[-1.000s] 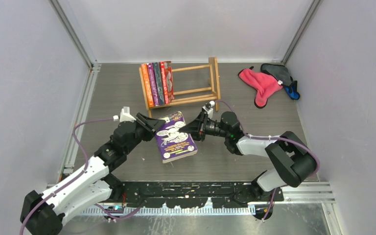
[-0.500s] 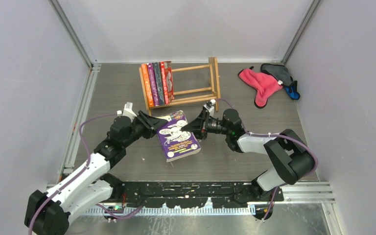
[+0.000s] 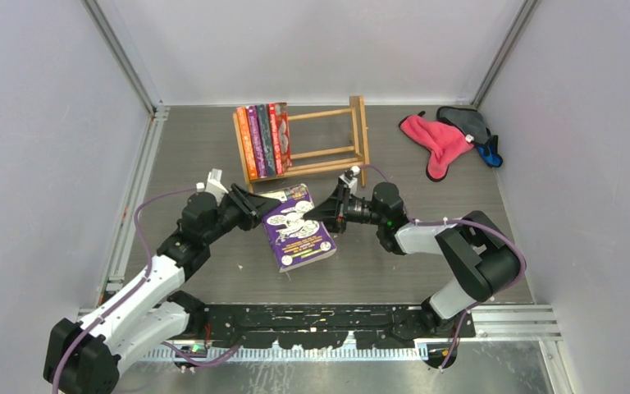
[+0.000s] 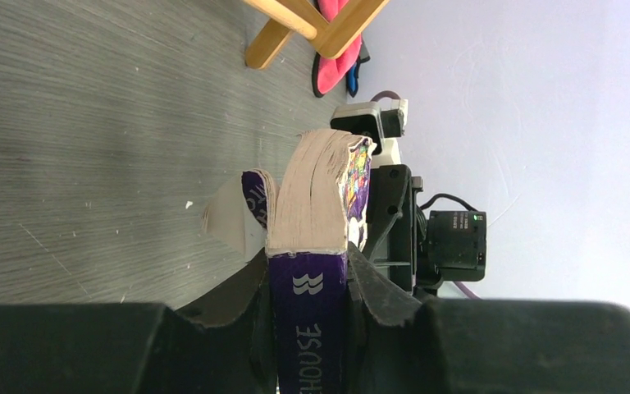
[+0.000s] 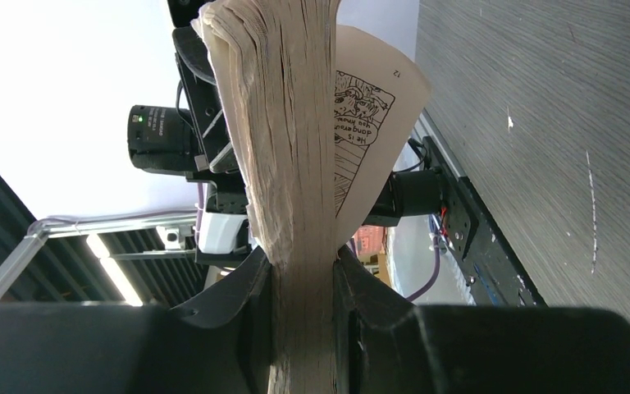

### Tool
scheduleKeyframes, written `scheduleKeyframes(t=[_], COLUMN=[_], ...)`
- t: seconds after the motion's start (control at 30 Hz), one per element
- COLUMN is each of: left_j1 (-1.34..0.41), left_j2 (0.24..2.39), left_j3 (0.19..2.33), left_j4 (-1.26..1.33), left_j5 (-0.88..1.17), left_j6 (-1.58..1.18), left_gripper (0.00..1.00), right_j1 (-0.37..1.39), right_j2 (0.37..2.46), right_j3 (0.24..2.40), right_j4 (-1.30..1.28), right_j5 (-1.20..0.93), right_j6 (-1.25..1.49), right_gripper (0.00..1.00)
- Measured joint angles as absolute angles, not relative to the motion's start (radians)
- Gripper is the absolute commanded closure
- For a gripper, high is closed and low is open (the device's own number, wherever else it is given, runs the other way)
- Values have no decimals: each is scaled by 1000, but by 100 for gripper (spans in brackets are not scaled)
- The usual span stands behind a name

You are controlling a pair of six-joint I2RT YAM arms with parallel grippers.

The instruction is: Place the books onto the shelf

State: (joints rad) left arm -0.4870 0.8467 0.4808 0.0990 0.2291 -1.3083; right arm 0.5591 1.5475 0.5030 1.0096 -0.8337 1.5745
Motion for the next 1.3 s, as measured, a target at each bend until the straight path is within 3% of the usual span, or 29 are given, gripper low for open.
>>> scheduleKeyframes(t=[0.17, 0.33, 0.43, 0.97, 1.3], left_j1=[-482, -482, -485, -497, -580], left_j2=[862, 857, 846, 844, 903], left_j3=[482, 488, 505, 745, 933], left_j4=[123, 113, 81, -233, -371], left_j5=[240, 228, 215, 99, -86], left_j6=[-1308, -1306, -1301, -1159, -1015], left_gripper=[100, 100, 100, 100, 100], right_j1=[551, 544, 542, 486, 456], right_j2=[1547, 1547, 1547, 1534, 1417], right_j3=[506, 524, 531, 530, 539], right_j4=[1005, 962, 941, 857, 517], right_j5=[-836, -844, -846, -816, -751], right_j6=[1568, 1538, 1522, 1465, 1246], right_gripper=[72, 63, 51, 49, 49])
